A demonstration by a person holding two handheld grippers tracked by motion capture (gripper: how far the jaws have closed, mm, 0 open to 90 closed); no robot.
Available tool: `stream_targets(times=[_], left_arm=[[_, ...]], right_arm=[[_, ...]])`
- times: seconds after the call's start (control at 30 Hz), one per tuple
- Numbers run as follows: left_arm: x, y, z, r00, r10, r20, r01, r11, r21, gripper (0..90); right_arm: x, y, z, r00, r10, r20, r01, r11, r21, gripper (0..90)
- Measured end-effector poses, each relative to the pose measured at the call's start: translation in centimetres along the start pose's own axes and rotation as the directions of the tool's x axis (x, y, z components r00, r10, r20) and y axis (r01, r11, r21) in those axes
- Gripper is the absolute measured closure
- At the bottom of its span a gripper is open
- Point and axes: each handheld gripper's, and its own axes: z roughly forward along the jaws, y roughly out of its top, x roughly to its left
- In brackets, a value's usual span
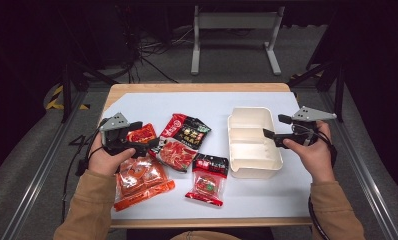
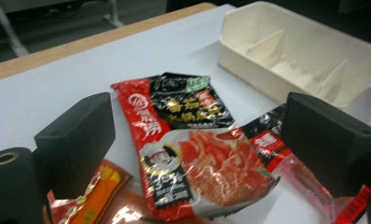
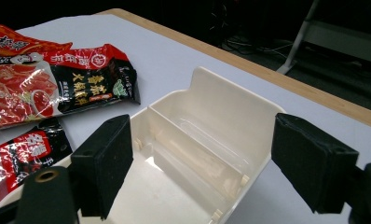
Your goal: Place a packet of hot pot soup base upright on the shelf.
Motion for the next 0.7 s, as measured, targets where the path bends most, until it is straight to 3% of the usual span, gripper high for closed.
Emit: stream_targets(times=[0.23, 0.43, 0.57, 0.63, 0.7], left_arm=[[-0.1, 1.1, 0.6, 0.9999, 0.016, 0.002, -0.016, 0.9998, -0.01, 7.8], [0.9, 2.0, 1.8, 0.9992, 0.012, 0.04, -0.011, 0.9999, -0.003, 11.3], [1.4, 2.6, 2.6, 0.9992, 0.028, 0.028, -0.028, 0.9996, 0.006, 13.0], [1.7, 2.8, 3.1, 0.9994, 0.008, 0.033, -0.008, 1.0, 0.003, 13.7], [2.0, 2.9, 3.3, 0.9994, 0.012, 0.034, -0.013, 0.9999, 0.005, 14.9]], right_arm=[[-0.3, 0.0, -0.2, 1.0, 0.001, 0.003, -0.001, 1.0, -0.007, 21.4], [-0.3, 0.0, 0.0, 1.0, 0.004, 0.002, -0.004, 1.0, -0.001, 21.4], [-0.4, -0.1, 0.1, 1.0, 0.004, 0.001, -0.004, 1.0, 0.0, 21.3], [-0.5, -0.1, 0.2, 1.0, 0.004, -0.001, -0.004, 1.0, 0.003, 21.3], [-0.5, -0.1, 0.2, 1.0, 0.008, -0.003, -0.008, 1.0, 0.003, 21.3]])
